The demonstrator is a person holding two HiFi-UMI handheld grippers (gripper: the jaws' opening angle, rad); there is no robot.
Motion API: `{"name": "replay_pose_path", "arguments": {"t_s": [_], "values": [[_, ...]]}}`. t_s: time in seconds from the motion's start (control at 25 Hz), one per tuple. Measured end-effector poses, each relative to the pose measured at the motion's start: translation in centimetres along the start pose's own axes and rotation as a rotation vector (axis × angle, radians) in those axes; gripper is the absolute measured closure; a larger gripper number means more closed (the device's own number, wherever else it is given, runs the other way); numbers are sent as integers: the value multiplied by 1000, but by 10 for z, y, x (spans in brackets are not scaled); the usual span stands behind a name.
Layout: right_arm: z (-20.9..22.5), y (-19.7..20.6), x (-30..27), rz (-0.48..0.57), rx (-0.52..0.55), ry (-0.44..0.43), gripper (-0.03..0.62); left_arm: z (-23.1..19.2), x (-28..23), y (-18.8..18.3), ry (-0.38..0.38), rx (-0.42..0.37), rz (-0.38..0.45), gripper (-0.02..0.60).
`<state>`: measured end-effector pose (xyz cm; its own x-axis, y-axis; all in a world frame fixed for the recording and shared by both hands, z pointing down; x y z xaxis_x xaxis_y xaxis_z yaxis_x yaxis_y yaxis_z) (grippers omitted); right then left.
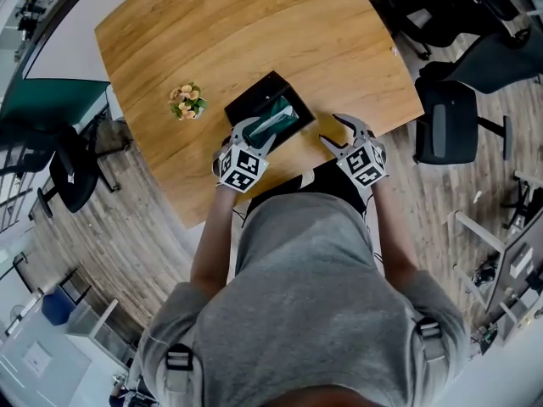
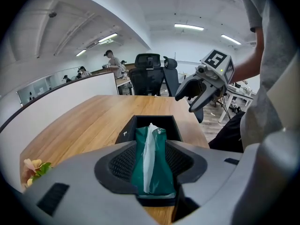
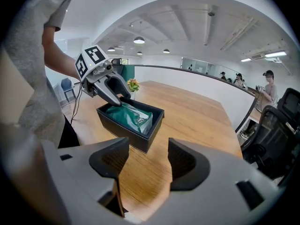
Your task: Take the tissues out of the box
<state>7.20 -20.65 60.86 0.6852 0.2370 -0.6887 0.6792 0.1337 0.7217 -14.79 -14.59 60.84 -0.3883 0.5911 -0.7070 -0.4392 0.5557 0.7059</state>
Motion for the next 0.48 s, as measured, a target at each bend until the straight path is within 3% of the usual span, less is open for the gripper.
{"name": "replay_pose_path", "arguments": {"t_s": [0.48], "values": [[10,8,-7,-27,-19,-20,327,0,-28,7,28,-58,-90,376]]}}
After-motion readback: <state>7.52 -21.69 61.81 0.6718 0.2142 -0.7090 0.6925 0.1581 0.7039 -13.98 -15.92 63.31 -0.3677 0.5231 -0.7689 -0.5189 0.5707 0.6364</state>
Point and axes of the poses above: the fingertips, and each gripper's own axes: x backward along the fingers, z to its right, y out of its underside, the point moved 7 cm from there along x, backward along the fingers
